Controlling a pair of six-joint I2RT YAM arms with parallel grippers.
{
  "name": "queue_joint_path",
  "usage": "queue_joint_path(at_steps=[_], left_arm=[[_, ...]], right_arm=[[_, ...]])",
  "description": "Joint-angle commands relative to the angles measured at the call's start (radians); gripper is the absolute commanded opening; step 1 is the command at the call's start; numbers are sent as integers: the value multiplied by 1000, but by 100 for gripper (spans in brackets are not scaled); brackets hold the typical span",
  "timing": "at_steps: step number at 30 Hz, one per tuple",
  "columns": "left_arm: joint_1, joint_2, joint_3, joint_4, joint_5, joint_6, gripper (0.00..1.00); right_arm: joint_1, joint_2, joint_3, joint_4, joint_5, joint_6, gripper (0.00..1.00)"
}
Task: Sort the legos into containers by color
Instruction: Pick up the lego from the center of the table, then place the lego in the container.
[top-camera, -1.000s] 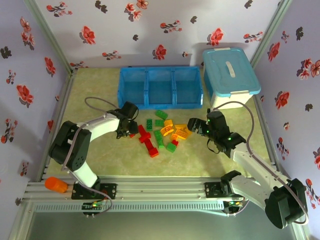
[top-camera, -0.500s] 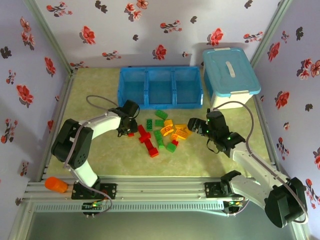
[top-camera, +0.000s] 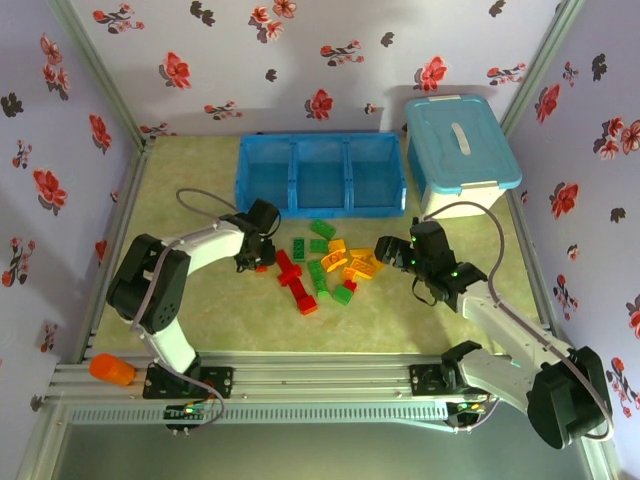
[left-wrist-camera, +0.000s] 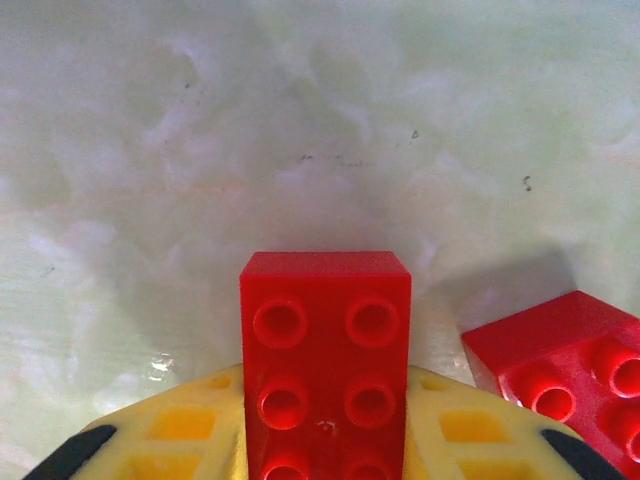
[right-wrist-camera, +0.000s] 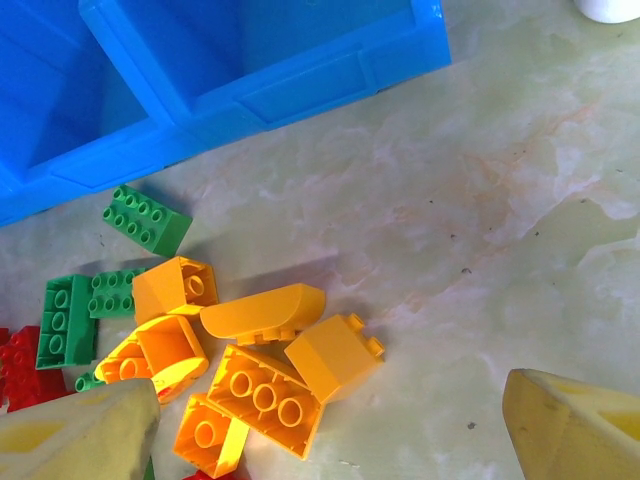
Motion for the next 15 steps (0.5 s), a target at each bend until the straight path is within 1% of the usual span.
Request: queue_joint_path(at_steps=[1, 6, 11, 15], left_arm=[[-2, -30, 67, -66, -35, 30, 22], [0, -57, 214, -135, -70, 94, 21], [21, 13, 409, -186, -80, 157, 20], [52, 100, 554, -207, -78, 194, 20]], right_arm=[[7, -17, -13, 19, 26, 18, 89], [7, -38, -38, 27, 24, 23, 89], [7, -41, -39, 7, -6, 10, 88], [7, -64, -44, -13, -14, 1, 88]])
